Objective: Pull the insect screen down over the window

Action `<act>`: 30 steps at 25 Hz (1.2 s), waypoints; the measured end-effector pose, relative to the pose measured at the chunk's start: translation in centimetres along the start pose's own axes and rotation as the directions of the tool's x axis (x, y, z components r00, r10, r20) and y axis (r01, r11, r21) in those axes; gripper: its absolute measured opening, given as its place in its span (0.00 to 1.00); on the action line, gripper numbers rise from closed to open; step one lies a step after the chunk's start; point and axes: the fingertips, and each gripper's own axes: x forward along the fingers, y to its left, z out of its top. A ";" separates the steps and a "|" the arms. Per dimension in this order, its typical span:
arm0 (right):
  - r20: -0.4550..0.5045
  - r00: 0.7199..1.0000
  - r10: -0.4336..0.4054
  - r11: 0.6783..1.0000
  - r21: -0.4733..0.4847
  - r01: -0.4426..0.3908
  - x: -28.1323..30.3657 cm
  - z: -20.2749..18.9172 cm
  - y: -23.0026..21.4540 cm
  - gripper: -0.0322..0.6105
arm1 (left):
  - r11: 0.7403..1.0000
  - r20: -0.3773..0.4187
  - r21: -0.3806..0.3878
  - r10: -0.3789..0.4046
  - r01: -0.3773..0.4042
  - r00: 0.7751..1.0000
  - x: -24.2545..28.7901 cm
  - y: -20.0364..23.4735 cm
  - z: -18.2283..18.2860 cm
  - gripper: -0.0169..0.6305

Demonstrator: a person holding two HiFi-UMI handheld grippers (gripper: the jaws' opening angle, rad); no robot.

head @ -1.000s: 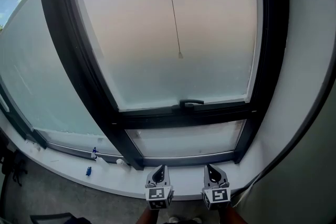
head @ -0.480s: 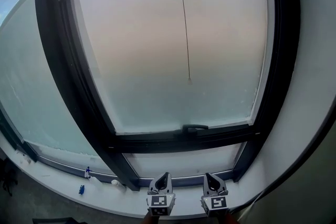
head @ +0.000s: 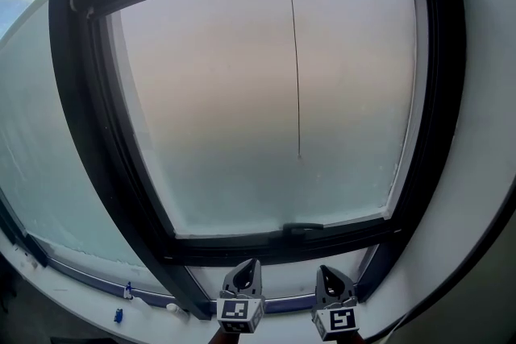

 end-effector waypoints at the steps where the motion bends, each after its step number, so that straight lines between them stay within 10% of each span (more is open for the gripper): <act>1: 0.027 1.000 -0.009 1.000 -0.001 0.009 0.5 0.9 -0.3 0.05 | 1.000 0.037 -0.003 0.000 0.001 0.999 0.4 0.3 1.2 0.03; 19: 0.411 0.909 0.070 0.973 -0.230 0.030 8.2 21.6 -6.4 0.05 | 0.968 0.303 0.203 0.078 -0.144 0.950 6.2 5.4 21.1 0.03; 30: 0.456 0.877 0.153 0.931 -0.364 0.027 11.5 33.2 -7.2 0.05 | 0.747 0.451 0.567 0.070 -0.347 0.890 7.7 4.7 36.6 0.03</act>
